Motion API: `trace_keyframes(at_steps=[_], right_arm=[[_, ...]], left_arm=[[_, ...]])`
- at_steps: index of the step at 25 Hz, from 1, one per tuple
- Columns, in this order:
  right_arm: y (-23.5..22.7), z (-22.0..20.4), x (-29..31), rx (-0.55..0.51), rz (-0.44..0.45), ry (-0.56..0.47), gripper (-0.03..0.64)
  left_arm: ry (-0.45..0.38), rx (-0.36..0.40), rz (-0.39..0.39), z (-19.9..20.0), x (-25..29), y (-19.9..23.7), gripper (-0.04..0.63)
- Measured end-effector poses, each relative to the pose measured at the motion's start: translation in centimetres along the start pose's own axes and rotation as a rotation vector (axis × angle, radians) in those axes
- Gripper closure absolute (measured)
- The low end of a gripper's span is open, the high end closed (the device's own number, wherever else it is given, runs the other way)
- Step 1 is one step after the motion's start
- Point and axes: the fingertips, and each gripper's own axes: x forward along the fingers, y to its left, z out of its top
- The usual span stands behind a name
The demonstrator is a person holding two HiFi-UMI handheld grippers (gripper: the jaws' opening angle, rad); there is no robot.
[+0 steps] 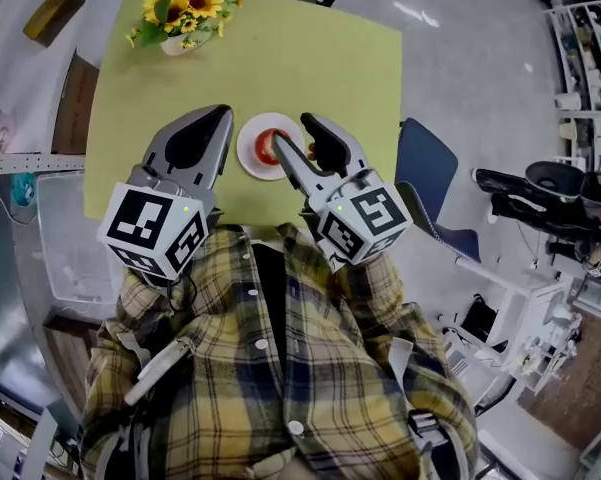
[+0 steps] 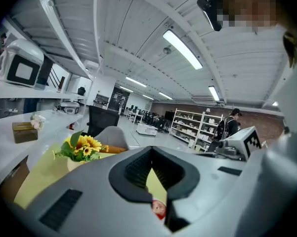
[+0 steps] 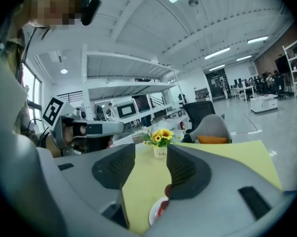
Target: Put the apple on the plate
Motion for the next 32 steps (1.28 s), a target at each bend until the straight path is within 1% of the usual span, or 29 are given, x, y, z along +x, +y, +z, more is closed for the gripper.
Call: trace_keyframes(at_steps=[3,4,5,7,11,15,17,20,27,32], right_arm=[[0.7,3.7,-1.4,-0.017,-0.018,-0.091,0.493],[0.9,4.8,-1.9,-0.016,-0.025,-0.119,0.551],[1.0,5.6,-2.4,-0.014,-0.031,-0.145,0.591],[1.3,7.0,-3.2,-0.003,-0.032,-0.192,0.614],[1.5,8.3,-4.1,0.04,-0.012,-0.244,0.62],[1.6,8.4,-4.1,0.055,0.017,-0.228,0.62],[1.9,8.6,-4.2,0.044,0.021,-0.222,0.62],[2.1,8.9,-4.4,0.01,0.014,-0.22,0.62],[1.8,8.9,-4.7,0.045,-0.002,-0.23,0.62],[1.7,8.5,-4.2,0.035,-0.019,-0.203,0.621]], left_arm=[[-0.03,0.023,-0.041,1.8,0.3,-1.4,0.589],[-0.038,0.022,-0.052,2.2,0.3,-1.9,0.589],[-0.043,0.019,-0.059,2.6,0.2,-2.3,0.589],[-0.05,0.026,-0.074,3.3,0.1,-3.1,0.589],[-0.057,0.044,-0.098,4.1,0.2,-4.0,0.589],[-0.062,0.053,-0.111,4.4,0.5,-4.0,0.589],[-0.064,0.056,-0.114,4.5,0.5,-3.9,0.589],[-0.065,0.054,-0.118,4.5,0.5,-3.9,0.589],[-0.06,0.043,-0.121,4.1,0.3,-3.8,0.589],[-0.056,0.041,-0.118,3.9,0.3,-3.6,0.589]])
